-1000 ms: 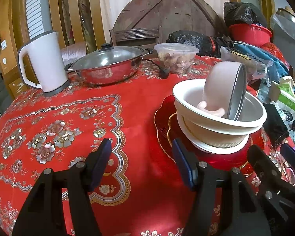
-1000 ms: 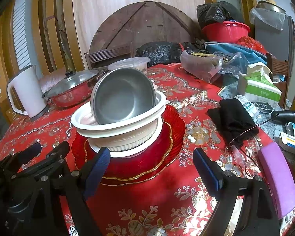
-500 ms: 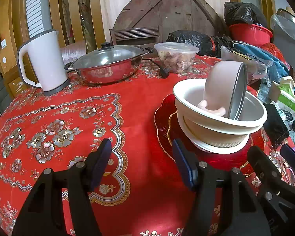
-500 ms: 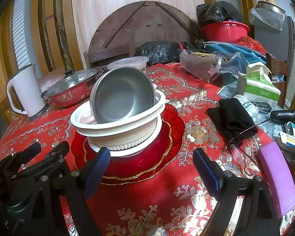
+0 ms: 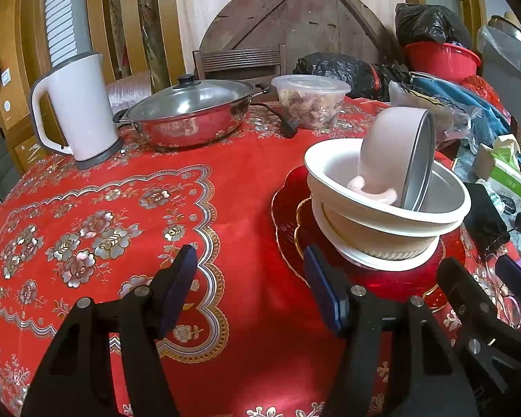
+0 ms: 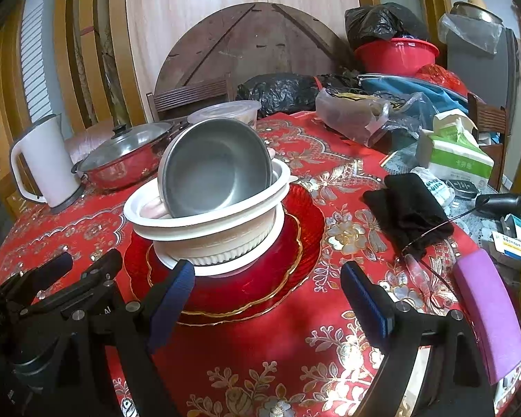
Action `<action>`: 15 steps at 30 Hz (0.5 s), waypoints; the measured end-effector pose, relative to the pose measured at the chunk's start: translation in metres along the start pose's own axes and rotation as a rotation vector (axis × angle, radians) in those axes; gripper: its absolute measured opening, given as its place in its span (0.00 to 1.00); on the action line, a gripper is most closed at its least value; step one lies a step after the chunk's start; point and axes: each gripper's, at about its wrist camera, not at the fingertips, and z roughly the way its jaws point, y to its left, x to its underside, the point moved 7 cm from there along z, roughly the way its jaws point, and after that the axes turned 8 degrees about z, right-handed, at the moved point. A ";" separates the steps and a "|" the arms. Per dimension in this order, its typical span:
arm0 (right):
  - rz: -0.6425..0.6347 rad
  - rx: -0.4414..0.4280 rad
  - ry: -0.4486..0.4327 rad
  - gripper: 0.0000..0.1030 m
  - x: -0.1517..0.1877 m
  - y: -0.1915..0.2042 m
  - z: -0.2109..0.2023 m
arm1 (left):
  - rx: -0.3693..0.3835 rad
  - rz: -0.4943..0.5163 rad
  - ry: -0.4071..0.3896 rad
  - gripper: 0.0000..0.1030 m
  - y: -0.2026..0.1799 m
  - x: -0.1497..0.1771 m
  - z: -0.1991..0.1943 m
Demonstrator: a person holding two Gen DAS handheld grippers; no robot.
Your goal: Organize plates and bowls
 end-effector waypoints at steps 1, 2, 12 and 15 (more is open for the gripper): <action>0.000 0.000 -0.001 0.85 0.000 0.000 0.000 | 0.003 -0.001 -0.001 0.61 0.000 0.000 0.000; -0.001 0.000 -0.001 0.85 0.000 0.000 0.000 | 0.004 -0.002 -0.002 0.61 -0.001 0.000 -0.001; -0.002 0.007 -0.008 0.85 0.000 0.000 -0.002 | 0.005 -0.003 -0.006 0.61 -0.001 0.000 -0.001; -0.002 0.010 -0.012 0.85 0.000 0.000 -0.003 | 0.009 -0.004 -0.008 0.61 -0.002 0.000 -0.002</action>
